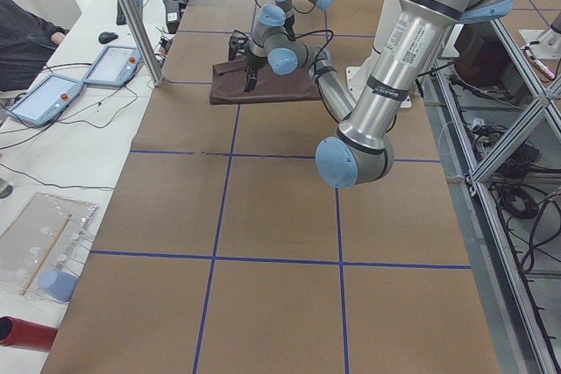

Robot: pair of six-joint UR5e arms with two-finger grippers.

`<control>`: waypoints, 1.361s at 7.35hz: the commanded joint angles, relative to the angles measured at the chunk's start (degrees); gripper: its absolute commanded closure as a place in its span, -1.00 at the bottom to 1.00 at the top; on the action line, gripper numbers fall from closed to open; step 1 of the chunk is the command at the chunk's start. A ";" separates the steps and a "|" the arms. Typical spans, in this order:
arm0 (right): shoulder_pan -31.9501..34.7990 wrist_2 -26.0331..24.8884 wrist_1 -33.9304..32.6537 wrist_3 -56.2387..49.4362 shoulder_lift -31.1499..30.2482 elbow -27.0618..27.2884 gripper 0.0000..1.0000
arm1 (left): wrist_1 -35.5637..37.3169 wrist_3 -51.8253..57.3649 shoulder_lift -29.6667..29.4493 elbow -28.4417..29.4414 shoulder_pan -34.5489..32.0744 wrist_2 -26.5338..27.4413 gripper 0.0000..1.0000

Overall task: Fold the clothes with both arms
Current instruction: 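Move the right gripper to the far corner, folding the remaining edge over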

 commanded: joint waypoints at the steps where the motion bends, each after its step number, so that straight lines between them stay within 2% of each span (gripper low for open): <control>1: 1.00 0.87 0.05 0.08 7.64 -3.58 -1.00 | 0.01 0.10 0.13 -0.03 -0.10 -1.11 -1.00; 3: -0.75 0.17 0.05 0.26 15.02 -12.18 -1.00 | 0.10 0.19 0.31 0.06 -0.54 -1.30 -1.00; 5: -2.42 -2.28 2.23 0.27 15.40 -15.28 -1.00 | 0.10 0.10 0.40 0.06 -0.89 -1.83 -1.00; 10: -2.78 -2.47 2.42 0.18 12.42 -15.92 -1.00 | 0.10 0.19 0.57 0.06 -1.33 -2.88 -1.00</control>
